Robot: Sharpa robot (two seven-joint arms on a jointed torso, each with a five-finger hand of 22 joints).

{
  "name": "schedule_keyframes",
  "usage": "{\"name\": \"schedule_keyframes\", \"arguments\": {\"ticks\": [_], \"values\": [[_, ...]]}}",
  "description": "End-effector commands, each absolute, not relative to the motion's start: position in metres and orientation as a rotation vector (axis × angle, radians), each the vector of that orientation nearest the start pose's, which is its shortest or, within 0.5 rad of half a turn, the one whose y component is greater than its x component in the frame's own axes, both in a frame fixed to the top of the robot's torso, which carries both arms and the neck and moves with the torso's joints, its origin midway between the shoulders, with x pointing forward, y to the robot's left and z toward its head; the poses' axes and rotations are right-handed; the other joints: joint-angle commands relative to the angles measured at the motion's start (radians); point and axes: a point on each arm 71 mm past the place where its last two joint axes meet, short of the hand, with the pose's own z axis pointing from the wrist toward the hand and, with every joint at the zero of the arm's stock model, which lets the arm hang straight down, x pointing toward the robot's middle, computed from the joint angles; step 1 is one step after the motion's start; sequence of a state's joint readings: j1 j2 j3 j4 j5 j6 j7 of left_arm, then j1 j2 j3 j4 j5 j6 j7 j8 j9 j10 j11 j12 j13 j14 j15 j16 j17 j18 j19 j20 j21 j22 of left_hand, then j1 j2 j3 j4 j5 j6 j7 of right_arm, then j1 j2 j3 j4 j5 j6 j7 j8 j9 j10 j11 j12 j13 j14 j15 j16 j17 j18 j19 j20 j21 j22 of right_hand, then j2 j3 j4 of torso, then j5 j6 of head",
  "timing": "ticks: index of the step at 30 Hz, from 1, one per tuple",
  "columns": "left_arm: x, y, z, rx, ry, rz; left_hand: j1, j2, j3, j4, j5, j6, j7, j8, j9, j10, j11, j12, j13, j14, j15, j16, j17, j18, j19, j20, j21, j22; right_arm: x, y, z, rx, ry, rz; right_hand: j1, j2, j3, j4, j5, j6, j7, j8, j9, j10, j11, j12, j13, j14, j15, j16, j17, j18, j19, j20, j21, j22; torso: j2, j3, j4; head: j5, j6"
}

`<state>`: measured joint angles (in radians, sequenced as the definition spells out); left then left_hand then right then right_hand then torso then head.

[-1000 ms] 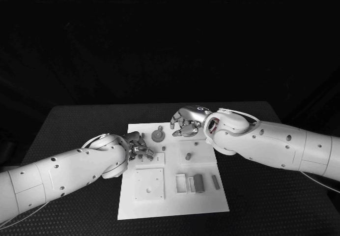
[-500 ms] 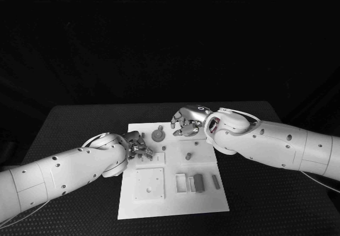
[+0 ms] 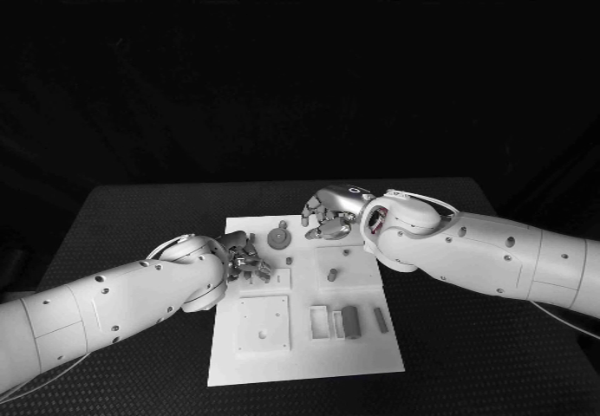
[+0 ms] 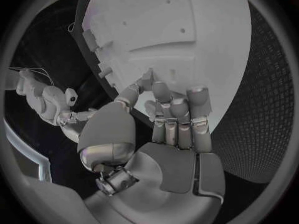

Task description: Assemble the parts on the task board

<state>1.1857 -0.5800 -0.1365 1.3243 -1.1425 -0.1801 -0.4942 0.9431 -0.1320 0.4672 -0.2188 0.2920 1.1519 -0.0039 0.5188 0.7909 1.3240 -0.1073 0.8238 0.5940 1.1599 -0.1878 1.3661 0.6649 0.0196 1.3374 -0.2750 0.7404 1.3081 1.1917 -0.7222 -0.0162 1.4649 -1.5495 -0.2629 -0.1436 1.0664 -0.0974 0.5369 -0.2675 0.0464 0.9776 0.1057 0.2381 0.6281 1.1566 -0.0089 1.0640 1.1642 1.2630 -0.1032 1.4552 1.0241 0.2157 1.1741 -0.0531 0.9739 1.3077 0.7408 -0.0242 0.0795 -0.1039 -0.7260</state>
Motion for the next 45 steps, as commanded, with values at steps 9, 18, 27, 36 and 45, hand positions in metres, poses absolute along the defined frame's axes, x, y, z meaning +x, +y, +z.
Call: {"name": "schedule_keyframes", "arguments": {"ticks": [9,18,27,36,45], "values": [[0.4975,0.1441,-0.2629,-0.2,2.139,-0.419,0.065,0.053,0.073,-0.067,0.004,0.007,-0.001,0.006,0.001,0.006,-0.001,0.005,-0.001,0.013,-0.021,0.005,-0.001,0.054,0.004,-0.001,0.004,0.017,0.4944,-0.1535,-0.1851,-0.266,1.672,0.634,-0.012,-0.001,0.0,0.005,0.002,0.0,0.006,-0.006,0.001,-0.001,0.008,-0.005,0.0,-0.004,-0.003,-0.005,0.0,0.046,-0.001,-0.005,-0.006,0.007,0.0,-0.0002,0.0002,0.0,0.0],[0.4971,0.1449,-0.2634,-0.184,2.147,-0.411,0.066,0.053,0.074,-0.067,0.003,0.007,-0.001,0.006,0.001,0.006,-0.001,0.005,-0.001,0.013,-0.021,0.005,-0.001,0.054,0.003,-0.001,0.004,0.017,0.4945,-0.1539,-0.1851,-0.266,1.673,0.633,-0.012,-0.001,0.0,0.006,0.002,0.0,0.006,-0.006,0.001,0.0,0.008,-0.005,0.0,-0.004,-0.003,-0.005,0.0,0.046,-0.001,-0.005,-0.007,0.007,-0.001,-0.0002,0.0004,0.001,0.0],[0.4974,0.1459,-0.2635,-0.178,2.147,-0.404,0.067,0.053,0.074,-0.068,0.002,0.007,-0.001,0.005,0.001,0.006,-0.001,0.005,-0.002,0.013,-0.021,0.005,-0.001,0.054,0.003,-0.001,0.004,0.017,0.4945,-0.154,-0.1851,-0.266,1.673,0.633,-0.012,-0.001,0.0,0.006,0.002,0.0,0.006,-0.007,0.002,0.0,0.008,-0.005,0.0,-0.003,-0.003,-0.005,0.001,0.046,-0.001,-0.005,-0.007,0.007,0.0,0.0,0.0001,0.001,-0.002],[0.4978,0.1467,-0.2636,-0.179,2.146,-0.401,0.067,0.052,0.074,-0.068,0.002,0.007,-0.001,0.005,0.001,0.006,-0.001,0.005,-0.002,0.013,-0.021,0.005,-0.002,0.054,0.003,-0.001,0.004,0.017,0.4946,-0.1541,-0.1852,-0.266,1.673,0.632,-0.012,-0.001,0.001,0.006,0.002,0.0,0.006,-0.007,0.002,0.0,0.008,-0.005,0.0,-0.004,-0.003,-0.005,0.0,0.046,-0.001,-0.006,-0.007,0.007,0.0,-0.0001,0.0009,0.001,-0.004],[0.4981,0.1473,-0.2636,-0.183,2.143,-0.399,0.068,0.053,0.075,-0.067,0.001,0.007,-0.001,0.005,0.001,0.006,-0.001,0.005,-0.002,0.013,-0.02,0.005,-0.002,0.054,0.003,-0.001,0.004,0.017,0.4947,-0.1541,-0.1852,-0.266,1.674,0.632,-0.012,-0.001,0.001,0.006,0.002,0.0,0.006,-0.007,0.002,0.0,0.008,-0.005,0.0,-0.004,-0.003,-0.005,0.0,0.046,-0.001,-0.006,-0.007,0.007,0.0,-0.0001,0.0002,0.002,-0.004]]}}
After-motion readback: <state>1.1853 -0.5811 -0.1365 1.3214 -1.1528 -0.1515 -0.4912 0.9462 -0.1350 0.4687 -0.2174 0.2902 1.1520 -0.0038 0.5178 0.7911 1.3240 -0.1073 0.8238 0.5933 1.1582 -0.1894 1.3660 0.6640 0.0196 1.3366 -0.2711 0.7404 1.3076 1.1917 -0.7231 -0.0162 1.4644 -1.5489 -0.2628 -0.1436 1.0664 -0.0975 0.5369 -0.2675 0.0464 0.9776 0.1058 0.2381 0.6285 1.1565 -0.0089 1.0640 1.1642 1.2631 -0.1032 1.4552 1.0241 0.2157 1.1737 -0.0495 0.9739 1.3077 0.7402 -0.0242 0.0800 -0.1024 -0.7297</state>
